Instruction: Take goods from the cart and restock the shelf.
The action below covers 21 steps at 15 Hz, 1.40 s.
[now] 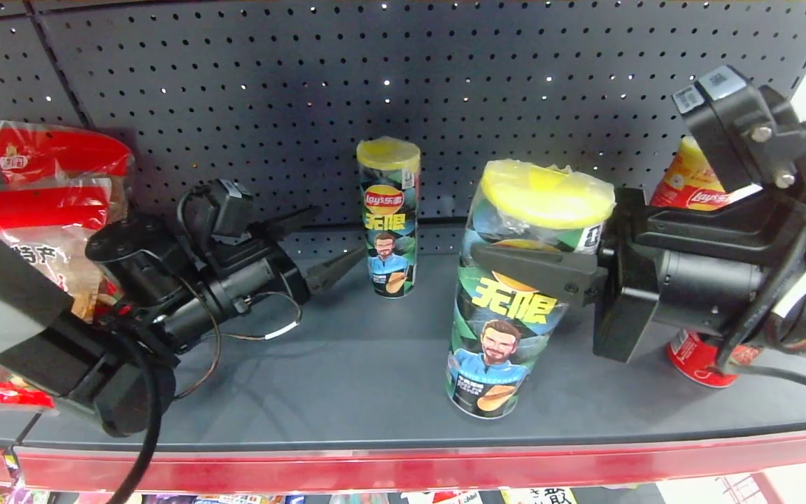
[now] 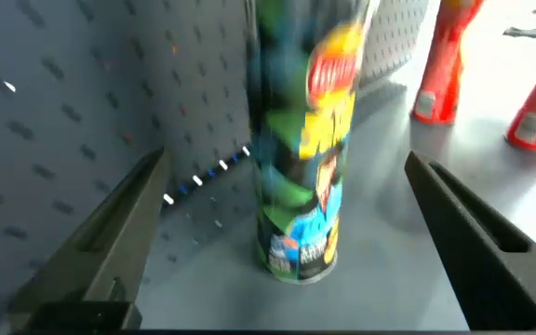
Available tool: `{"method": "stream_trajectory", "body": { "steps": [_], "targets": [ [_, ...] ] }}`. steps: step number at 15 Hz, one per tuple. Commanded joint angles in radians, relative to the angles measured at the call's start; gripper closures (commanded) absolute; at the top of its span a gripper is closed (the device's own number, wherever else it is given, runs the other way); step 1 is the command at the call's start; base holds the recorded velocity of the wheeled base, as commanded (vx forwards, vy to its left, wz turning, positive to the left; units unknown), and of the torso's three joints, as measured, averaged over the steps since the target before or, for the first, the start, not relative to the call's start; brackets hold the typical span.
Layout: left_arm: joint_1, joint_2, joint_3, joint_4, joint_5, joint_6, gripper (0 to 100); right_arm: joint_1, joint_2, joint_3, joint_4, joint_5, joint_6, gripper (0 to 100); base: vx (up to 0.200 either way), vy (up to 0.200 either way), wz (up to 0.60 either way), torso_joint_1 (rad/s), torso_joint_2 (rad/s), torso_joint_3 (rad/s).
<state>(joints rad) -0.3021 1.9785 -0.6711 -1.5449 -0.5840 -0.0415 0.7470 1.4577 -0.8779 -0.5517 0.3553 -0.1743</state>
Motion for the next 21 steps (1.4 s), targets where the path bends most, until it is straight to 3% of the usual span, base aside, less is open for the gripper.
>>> {"method": "stream_trajectory", "body": {
  "steps": [1,9,21],
  "targets": [
    [-0.015,0.094,-0.079,-0.001,0.001,-0.014,0,-0.002,0.013,-0.006,-0.002,0.001,-0.001,100,0.000,0.000,0.00,0.000,0.00,0.000],
    [-0.095,0.270,-0.243,-0.003,0.003,-0.032,0,-0.009,0.012,0.000,-0.005,0.001,0.001,100,0.000,0.000,0.00,0.000,0.00,0.000],
    [-0.094,0.315,-0.317,0.003,0.018,-0.035,0,-0.006,0.015,0.050,-0.033,-0.001,0.001,100,0.000,0.000,0.00,0.000,0.00,0.000]
  ]
}}
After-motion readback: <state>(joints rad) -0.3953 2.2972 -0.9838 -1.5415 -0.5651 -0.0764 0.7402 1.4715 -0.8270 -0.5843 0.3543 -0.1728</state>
